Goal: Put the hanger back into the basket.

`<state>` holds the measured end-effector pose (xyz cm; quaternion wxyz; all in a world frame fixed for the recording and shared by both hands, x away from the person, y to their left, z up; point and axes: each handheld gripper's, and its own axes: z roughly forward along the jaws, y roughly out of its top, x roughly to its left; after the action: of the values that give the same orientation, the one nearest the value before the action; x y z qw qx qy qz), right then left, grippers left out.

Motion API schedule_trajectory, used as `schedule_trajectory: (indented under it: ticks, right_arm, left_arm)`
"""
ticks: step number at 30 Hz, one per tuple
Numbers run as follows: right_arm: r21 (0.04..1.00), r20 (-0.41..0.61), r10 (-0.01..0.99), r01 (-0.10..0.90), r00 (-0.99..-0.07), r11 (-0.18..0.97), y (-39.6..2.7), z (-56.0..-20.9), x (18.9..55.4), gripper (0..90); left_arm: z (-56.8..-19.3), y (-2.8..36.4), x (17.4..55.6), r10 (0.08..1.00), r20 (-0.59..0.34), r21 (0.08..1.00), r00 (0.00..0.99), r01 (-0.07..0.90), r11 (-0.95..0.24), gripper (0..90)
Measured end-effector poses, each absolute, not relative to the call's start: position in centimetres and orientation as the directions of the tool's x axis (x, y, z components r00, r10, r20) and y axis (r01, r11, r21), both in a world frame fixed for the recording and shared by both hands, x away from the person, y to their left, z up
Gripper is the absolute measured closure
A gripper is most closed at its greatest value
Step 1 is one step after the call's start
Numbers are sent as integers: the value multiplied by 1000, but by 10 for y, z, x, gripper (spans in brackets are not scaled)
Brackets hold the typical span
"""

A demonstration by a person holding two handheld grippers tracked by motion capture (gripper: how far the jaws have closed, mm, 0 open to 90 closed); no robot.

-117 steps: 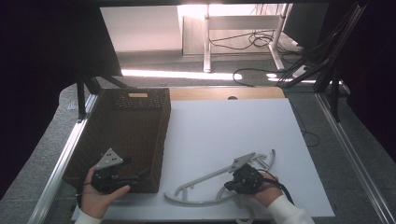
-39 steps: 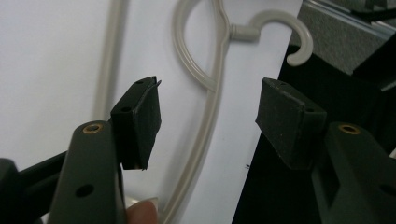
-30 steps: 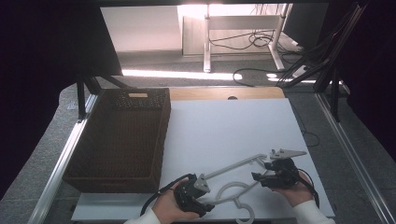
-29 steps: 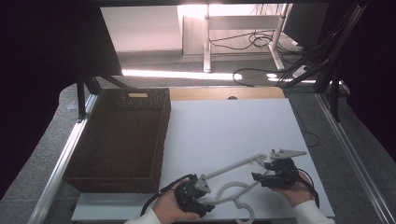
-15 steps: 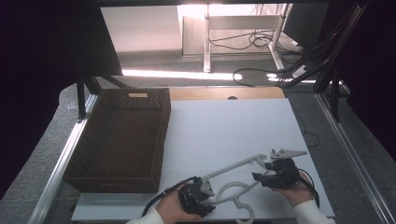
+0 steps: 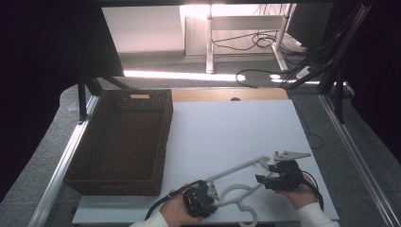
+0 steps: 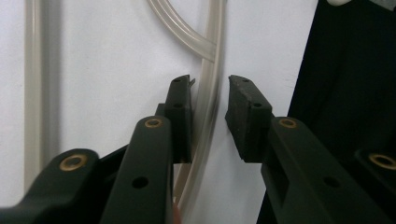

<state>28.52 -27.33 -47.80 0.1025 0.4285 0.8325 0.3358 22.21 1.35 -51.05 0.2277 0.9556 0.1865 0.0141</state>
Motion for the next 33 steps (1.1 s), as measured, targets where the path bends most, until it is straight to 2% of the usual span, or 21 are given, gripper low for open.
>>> schedule_trajectory:
  ticks: [4, 14, 27, 33]
  right_arm:
    - [646, 115, 781, 644, -613, 410, -273, -478, 286, 316]
    - [646, 110, 791, 648, -602, 404, -275, -478, 286, 316]
    - [688, 115, 812, 635, -572, 350, -285, -468, 286, 316]
    - [722, 125, 839, 629, -529, 289, -306, -460, 285, 317]
  left_arm:
    - [-510, 9, 218, 353, -23, 432, 935, 328, -840, 772]
    - [-508, 5, 216, 312, 5, 412, 950, 282, -866, 813]
    - [-508, 6, 220, 322, -25, 418, 946, 303, -857, 822]
    - [-501, 9, 226, 328, -78, 444, 942, 327, -834, 823]
